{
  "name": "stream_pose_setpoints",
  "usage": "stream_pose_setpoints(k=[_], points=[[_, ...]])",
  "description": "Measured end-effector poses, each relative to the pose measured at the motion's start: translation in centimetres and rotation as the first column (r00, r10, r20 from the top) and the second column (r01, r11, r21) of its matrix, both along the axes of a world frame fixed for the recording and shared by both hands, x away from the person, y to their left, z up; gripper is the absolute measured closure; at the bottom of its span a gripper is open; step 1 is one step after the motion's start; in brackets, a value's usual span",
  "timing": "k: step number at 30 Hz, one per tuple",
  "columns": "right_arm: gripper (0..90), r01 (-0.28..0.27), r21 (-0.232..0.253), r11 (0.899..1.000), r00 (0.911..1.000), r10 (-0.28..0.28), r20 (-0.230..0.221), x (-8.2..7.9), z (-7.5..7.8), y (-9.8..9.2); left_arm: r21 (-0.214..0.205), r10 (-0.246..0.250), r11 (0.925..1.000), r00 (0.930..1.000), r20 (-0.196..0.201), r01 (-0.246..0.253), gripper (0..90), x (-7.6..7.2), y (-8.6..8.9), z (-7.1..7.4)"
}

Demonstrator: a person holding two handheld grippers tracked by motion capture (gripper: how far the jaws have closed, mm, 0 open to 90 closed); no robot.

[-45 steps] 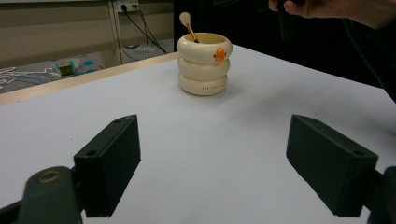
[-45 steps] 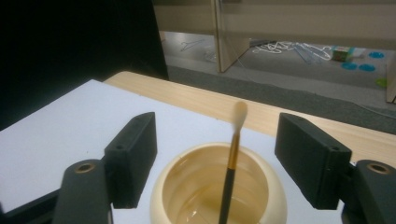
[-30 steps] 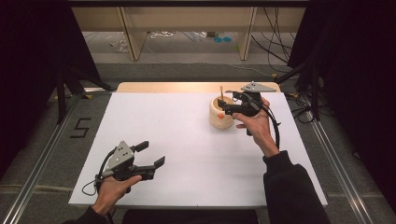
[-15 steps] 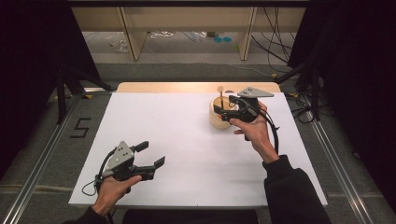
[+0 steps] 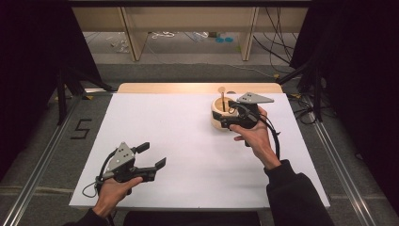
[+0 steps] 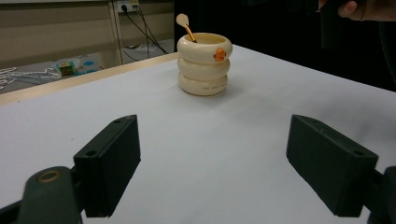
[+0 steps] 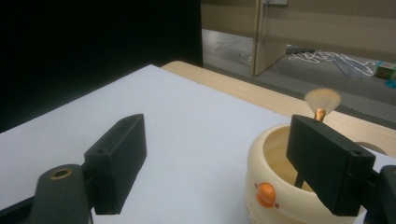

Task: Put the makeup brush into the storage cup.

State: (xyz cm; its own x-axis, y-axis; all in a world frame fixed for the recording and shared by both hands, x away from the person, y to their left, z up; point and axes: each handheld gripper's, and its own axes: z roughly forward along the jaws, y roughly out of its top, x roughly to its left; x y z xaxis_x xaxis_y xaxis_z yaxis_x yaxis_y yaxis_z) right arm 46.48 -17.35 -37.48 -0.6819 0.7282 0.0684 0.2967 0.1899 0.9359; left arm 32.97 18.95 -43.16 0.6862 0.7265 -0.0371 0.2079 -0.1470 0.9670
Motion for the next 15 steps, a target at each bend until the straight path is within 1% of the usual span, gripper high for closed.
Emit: stream_pose_setpoints(k=[2, 4, 5, 6, 8, 9, 12, 13, 15], points=[[20.7, 0.0, 0.0, 1.0, 1.0, 0.0, -0.008, -0.16, 0.04, -0.02, -0.01, -0.007, 0.9999, 1.0, 0.005, 0.007, 17.2, 0.09, -0.04, -0.07], [20.6, 0.002, 0.0, 1.0, 1.0, -0.002, -0.001, -0.21, -0.05, -0.06, -0.01, -0.007, 0.9999, 1.0, 0.004, 0.007, 17.2, 0.09, -0.04, -0.07], [20.5, 0.001, 0.005, 1.0, 1.0, -0.001, 0.0, -0.25, -0.11, -0.05, -0.01, -0.007, 0.9999, 1.0, 0.004, 0.007, 17.2, 0.09, -0.04, -0.07], [20.4, 0.001, -0.002, 1.0, 1.0, -0.001, -0.004, -0.3, -0.15, -0.1, -0.01, -0.007, 0.9999, 1.0, 0.004, 0.007, 17.1, 0.1, -0.04, -0.07], [20.4, 0.003, 0.0, 1.0, 1.0, -0.003, -0.001, -0.37, -0.31, -0.07, -0.001, 0.002, 1.0, 1.0, -0.002, -0.002, 17.2, 0.0, 0.01, 0.0], [20.4, -0.003, 0.002, 1.0, 0.9999, 0.003, -0.011, -0.45, -0.33, -0.07, -0.001, 0.0, 1.0, 1.0, 0.001, 0.0, 17.2, 0.03, 0.02, 0.0], [20.4, -0.007, 0.0, 1.0, 0.9999, 0.007, -0.01, -0.57, -0.46, -0.03, -0.001, 0.0, 1.0, 1.0, 0.0, 0.0, 17.2, 0.02, 0.02, 0.0], [20.4, -0.005, -0.003, 1.0, 0.9999, 0.005, -0.016, -0.68, -0.46, -0.01, 0.0, -0.001, 1.0, 1.0, 0.001, 0.001, 17.1, 0.03, 0.03, 0.0], [20.4, -0.01, -0.004, 1.0, 0.9999, 0.01, -0.011, -0.76, -0.47, -0.01, 0.001, -0.001, 1.0, 1.0, 0.004, 0.001, 17.2, 0.04, 0.05, 0.01]])
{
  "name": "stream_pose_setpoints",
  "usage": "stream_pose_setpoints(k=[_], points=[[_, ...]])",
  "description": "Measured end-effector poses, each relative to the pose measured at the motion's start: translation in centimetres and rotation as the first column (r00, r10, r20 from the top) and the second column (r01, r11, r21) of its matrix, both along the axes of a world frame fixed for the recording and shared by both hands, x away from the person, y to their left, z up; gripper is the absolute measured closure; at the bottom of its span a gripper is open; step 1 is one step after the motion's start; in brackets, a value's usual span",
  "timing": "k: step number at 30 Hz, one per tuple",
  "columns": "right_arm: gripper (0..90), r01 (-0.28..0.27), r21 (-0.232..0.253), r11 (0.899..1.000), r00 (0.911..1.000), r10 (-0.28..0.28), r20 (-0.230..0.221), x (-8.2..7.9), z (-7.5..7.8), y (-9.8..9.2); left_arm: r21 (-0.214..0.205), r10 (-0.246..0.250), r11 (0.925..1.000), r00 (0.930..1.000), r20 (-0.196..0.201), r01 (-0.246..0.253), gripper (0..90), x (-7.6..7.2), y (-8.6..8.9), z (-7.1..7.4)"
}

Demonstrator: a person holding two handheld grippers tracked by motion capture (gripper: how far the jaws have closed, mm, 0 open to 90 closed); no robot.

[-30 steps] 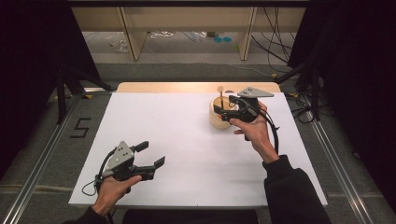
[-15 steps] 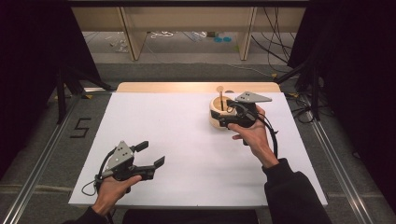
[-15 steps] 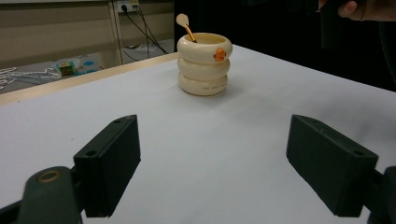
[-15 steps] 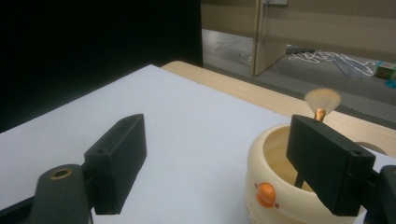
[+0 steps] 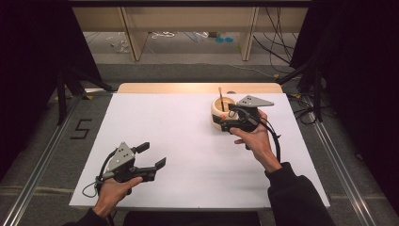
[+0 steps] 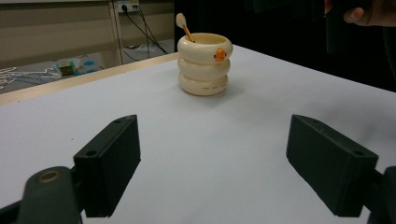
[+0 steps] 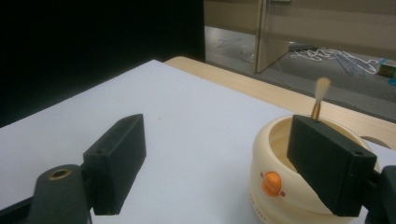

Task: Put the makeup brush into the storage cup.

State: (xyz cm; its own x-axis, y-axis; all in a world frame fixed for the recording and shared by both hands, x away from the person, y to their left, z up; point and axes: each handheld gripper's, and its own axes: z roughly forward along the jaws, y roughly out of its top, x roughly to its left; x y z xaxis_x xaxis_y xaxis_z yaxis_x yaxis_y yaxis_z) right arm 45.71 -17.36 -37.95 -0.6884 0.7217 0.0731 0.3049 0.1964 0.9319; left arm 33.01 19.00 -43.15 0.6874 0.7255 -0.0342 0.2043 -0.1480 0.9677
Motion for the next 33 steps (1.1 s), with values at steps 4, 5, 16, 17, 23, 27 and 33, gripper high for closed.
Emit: stream_pose_setpoints(k=[4, 5, 16, 17, 23, 27, 33], points=[[20.1, -0.005, 0.004, 1.0, 1.0, 0.005, 0.003, -0.2, 0.0, 0.1, 0.0, 0.0, 1.0, 1.0, 0.0, 0.0, 17.2, 0.0, 0.0, 0.0], [20.0, -0.003, -0.003, 1.0, 1.0, 0.003, 0.002, -0.3, 0.0, 0.1, 0.001, 0.0, 1.0, 1.0, 0.001, 0.0, 17.2, 0.0, 0.0, 0.0], [18.5, -0.019, 0.003, 1.0, 0.9998, 0.019, -0.01, -1.1, -0.2, 0.1, 0.001, 0.001, 1.0, 1.0, 0.002, -0.001, 17.2, 0.0, 0.0, 0.0], [18.4, -0.021, 0.001, 1.0, 0.9998, 0.021, -0.005, -1.1, -0.2, 0.2, 0.001, 0.001, 1.0, 1.0, 0.001, -0.001, 17.2, 0.0, 0.0, 0.0], [17.3, -0.022, 0.0, 1.0, 0.9996, 0.022, -0.02, -1.5, -0.5, 0.2, -0.001, 0.002, 1.0, 1.0, 0.001, -0.002, 17.2, 0.0, 0.0, 0.0], [16.9, -0.023, 0.003, 1.0, 0.9996, 0.023, -0.013, -1.8, -0.7, 0.3, -0.001, 0.002, 1.0, 1.0, 0.001, -0.002, 17.2, 0.0, 0.0, 0.0], [16.7, -0.03, 0.01, 1.0, 0.9995, 0.03, -0.004, -2.3, -0.9, 0.2, 0.0, 0.001, 1.0, 1.0, 0.001, -0.001, 17.2, 0.0, 0.0, 0.0]])
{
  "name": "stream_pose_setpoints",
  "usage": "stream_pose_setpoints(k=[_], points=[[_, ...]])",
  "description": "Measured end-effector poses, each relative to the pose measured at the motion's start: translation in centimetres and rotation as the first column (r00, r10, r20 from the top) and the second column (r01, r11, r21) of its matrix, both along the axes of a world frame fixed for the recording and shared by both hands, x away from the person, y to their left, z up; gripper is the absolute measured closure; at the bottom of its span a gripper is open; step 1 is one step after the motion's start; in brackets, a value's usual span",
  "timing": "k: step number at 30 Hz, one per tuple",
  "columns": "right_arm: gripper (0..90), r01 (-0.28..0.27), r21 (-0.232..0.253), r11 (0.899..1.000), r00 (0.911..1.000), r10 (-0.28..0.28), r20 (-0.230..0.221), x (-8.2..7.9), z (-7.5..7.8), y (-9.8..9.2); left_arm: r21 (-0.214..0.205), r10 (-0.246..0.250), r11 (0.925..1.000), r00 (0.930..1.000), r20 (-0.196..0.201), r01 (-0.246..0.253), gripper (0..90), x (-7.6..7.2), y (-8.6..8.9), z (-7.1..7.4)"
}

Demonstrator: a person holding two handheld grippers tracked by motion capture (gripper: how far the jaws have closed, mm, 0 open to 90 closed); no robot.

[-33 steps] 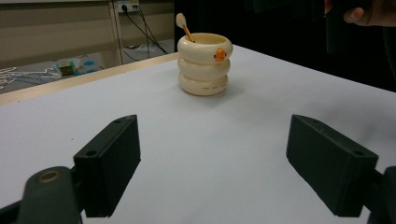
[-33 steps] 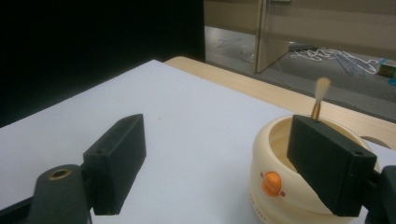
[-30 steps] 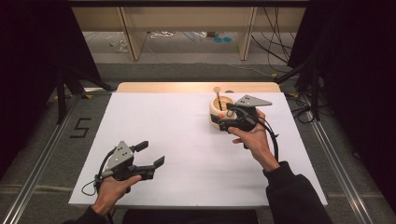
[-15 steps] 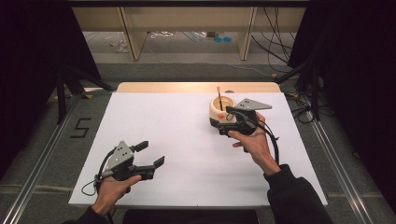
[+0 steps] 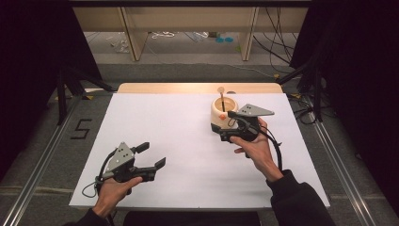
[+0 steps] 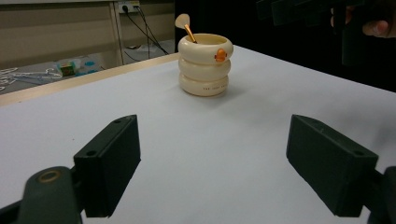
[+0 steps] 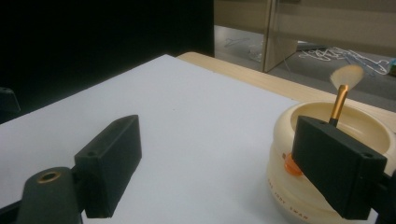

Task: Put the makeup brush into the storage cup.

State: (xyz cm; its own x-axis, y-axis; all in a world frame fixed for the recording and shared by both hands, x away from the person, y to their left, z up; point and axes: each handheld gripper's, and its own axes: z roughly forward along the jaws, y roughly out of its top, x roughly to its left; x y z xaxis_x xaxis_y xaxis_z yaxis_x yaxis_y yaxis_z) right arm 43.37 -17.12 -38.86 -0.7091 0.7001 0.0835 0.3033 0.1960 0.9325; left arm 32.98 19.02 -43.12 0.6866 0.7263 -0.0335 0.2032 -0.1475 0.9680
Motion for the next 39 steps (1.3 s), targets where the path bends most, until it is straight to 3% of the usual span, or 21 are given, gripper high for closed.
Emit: stream_pose_setpoints(k=[28, 39], points=[[16.3, -0.021, 0.01, 1.0, 0.9998, 0.021, -0.005, -2.1, -1.1, -0.7, 0.001, 0.0, 1.0, 1.0, 0.0, 0.0, 17.2, 0.0, 0.0, 0.0], [16.3, -0.023, -0.013, 1.0, 0.9997, 0.023, -0.013, -3.0, -1.3, -0.9, 0.0, 0.001, 1.0, 1.0, -0.001, -0.001, 17.2, -0.1, 0.0, 0.0]])
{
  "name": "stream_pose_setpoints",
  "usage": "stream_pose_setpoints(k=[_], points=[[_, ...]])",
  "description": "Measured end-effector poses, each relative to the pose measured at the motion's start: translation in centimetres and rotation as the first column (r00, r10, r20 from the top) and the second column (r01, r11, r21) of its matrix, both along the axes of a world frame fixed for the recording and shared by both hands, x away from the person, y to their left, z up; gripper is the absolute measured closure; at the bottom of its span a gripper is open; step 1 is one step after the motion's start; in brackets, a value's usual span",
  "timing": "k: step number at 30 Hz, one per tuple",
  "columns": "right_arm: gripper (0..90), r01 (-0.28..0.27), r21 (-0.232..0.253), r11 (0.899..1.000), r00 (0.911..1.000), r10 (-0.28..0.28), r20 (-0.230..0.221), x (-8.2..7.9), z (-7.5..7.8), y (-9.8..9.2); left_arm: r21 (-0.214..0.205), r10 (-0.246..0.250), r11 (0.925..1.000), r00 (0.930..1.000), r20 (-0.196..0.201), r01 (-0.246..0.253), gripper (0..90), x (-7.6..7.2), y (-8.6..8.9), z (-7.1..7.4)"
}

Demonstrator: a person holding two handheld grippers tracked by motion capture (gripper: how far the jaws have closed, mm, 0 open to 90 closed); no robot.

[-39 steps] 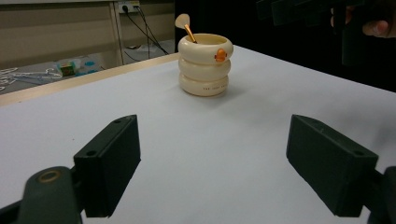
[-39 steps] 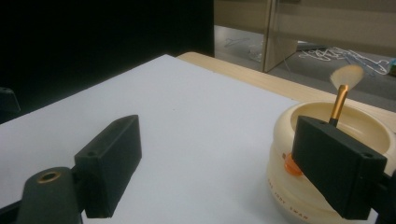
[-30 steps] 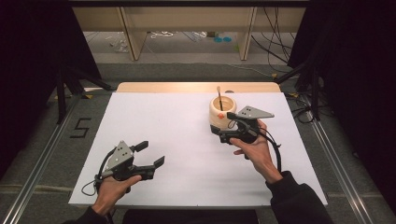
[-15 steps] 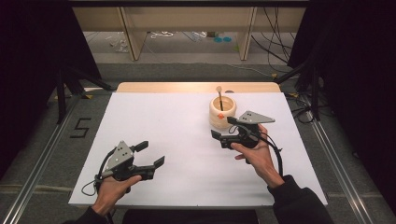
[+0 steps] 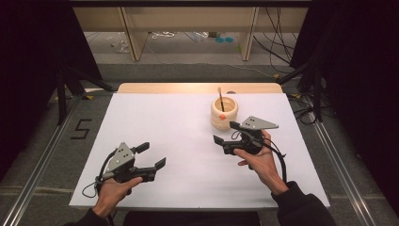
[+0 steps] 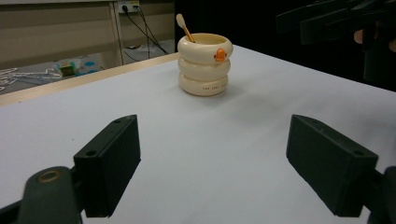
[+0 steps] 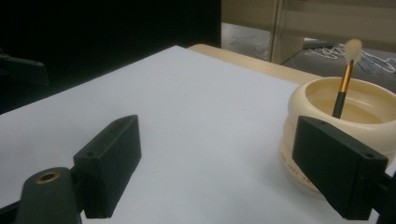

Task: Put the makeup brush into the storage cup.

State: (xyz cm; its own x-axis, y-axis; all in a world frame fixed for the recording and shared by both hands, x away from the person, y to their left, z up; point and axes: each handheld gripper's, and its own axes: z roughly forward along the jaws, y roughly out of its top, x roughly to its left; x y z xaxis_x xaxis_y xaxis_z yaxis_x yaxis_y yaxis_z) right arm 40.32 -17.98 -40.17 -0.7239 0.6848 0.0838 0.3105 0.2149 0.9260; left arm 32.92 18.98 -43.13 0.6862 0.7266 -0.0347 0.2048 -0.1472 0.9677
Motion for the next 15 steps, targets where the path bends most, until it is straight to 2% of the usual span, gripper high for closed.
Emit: stream_pose_setpoints(k=[10, 12, 15], points=[[16.0, -0.003, 0.009, 1.0, 1.0, 0.003, 0.006, -1.1, -0.7, 0.1, -0.008, 0.003, 1.0, 1.0, -0.006, -0.003, 17.2, -0.1, -0.1, 0.0], [16.0, 0.006, -0.002, 1.0, 1.0, -0.006, 0.007, -1.4, -0.8, 0.1, -0.007, 0.003, 1.0, 1.0, -0.007, -0.003, 17.2, -0.1, -0.1, 0.0], [16.0, 0.004, 0.012, 1.0, 0.9999, -0.004, 0.011, -1.7, -1.0, 0.1, -0.001, 0.0, 1.0, 1.0, -0.001, 0.0, 17.2, 0.0, 0.0, 0.0]])
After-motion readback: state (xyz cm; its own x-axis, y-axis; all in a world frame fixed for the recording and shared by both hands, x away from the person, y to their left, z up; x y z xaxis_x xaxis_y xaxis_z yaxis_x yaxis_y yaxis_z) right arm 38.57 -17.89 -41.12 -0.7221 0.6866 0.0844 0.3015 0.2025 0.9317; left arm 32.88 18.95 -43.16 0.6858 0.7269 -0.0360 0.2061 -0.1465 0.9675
